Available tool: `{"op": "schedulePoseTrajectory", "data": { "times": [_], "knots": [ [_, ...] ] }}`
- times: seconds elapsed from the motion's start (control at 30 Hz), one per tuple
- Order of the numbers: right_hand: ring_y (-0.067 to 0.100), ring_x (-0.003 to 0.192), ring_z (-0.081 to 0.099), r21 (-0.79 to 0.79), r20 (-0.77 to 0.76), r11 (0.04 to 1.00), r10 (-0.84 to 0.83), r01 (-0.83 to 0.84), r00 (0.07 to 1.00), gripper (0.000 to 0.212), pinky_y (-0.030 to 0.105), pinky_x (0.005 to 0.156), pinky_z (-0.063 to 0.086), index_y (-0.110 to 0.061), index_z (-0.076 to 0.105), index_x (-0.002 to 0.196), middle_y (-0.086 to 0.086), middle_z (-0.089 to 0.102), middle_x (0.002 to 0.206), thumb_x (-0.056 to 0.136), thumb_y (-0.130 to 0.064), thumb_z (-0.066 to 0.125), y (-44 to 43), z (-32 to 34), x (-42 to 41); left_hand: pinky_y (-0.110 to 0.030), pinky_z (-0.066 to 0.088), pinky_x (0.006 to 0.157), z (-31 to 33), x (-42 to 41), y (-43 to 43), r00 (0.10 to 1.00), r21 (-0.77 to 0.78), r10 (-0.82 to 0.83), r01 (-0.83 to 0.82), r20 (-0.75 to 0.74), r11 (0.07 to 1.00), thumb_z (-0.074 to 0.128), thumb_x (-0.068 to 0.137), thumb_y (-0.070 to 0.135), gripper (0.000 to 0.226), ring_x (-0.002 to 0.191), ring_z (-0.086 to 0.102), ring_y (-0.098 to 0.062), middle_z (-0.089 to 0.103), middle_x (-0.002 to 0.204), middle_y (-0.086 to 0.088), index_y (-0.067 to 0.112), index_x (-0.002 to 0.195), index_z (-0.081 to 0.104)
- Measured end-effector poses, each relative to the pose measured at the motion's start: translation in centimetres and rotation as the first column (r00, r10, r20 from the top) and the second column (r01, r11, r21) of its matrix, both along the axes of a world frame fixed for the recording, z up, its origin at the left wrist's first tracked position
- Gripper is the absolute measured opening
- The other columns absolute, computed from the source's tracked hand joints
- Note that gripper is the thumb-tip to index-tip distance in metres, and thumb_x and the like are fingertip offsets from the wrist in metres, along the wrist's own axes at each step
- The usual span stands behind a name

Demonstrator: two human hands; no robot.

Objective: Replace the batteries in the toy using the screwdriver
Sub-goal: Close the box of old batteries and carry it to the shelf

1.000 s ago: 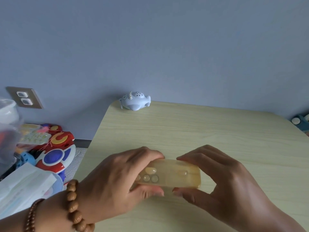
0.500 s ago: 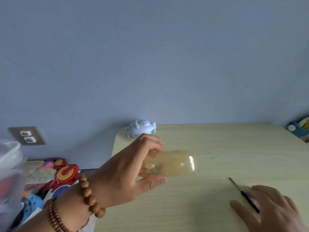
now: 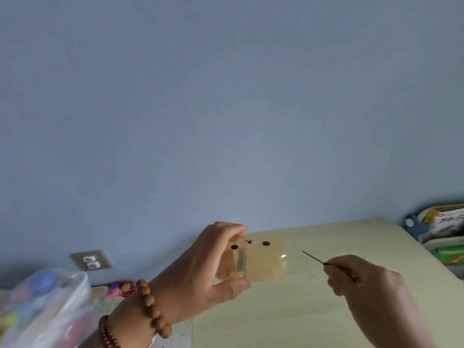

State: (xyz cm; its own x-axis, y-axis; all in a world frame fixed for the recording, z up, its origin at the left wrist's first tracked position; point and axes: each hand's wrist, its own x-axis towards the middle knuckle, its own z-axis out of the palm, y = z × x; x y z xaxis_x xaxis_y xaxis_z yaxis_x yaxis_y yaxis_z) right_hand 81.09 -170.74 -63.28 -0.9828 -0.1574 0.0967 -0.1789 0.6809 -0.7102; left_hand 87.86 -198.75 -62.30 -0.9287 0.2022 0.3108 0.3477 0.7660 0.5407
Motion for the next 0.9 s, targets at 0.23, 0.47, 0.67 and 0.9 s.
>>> {"op": "schedulePoseTrajectory", "data": {
  "times": [0.23,0.47,0.67,0.9],
  "knots": [
    [0.000,0.062,0.061,-0.007,-0.081,1.000,0.020,-0.020,0.997,0.021,0.018,0.057,0.047,-0.030,0.062,0.068,-0.018,0.064,0.054,0.088,-0.034,0.070,-0.7,23.2,-0.9,-0.011,0.040,0.099,23.5,0.2,0.5,0.999,0.022,0.033,-0.033,0.000,0.999,0.074,0.080,0.043,0.081,0.129,0.045,0.002,0.035,0.134,0.029,0.036,0.147,0.030],
    [0.008,0.055,0.056,-0.011,-0.151,1.000,-0.009,0.007,0.988,0.021,0.026,0.053,0.045,-0.031,0.061,0.070,-0.018,0.058,0.048,0.087,-0.043,0.067,1.1,49.0,-2.0,-0.016,0.039,0.103,49.5,-2.3,3.0,0.996,-0.047,0.028,-0.033,-0.089,0.998,0.077,0.077,0.042,0.080,0.128,0.049,0.001,0.047,0.138,0.027,0.037,0.146,0.036],
    [0.009,0.046,0.050,0.020,-0.241,0.997,-0.064,0.071,0.968,0.019,0.025,0.044,0.034,-0.030,0.060,0.078,-0.019,0.056,0.047,0.089,-0.045,0.062,5.6,64.6,-2.8,-0.020,0.042,0.104,63.9,-4.4,7.5,0.986,-0.007,-0.004,0.003,-0.164,1.000,0.080,0.079,0.038,0.080,0.128,0.051,0.000,0.050,0.137,0.024,0.035,0.146,0.037],
    [0.012,0.053,0.055,0.094,-0.228,0.990,-0.080,0.104,0.970,0.020,0.027,0.048,0.037,-0.030,0.064,0.088,-0.006,0.057,0.050,0.092,-0.048,0.057,11.9,67.0,-2.4,-0.022,0.043,0.105,64.6,-4.7,14.6,0.983,0.028,-0.027,0.033,-0.184,0.999,0.079,0.078,0.037,0.082,0.127,0.050,0.001,0.050,0.136,0.025,0.035,0.147,0.036]
  ]
}}
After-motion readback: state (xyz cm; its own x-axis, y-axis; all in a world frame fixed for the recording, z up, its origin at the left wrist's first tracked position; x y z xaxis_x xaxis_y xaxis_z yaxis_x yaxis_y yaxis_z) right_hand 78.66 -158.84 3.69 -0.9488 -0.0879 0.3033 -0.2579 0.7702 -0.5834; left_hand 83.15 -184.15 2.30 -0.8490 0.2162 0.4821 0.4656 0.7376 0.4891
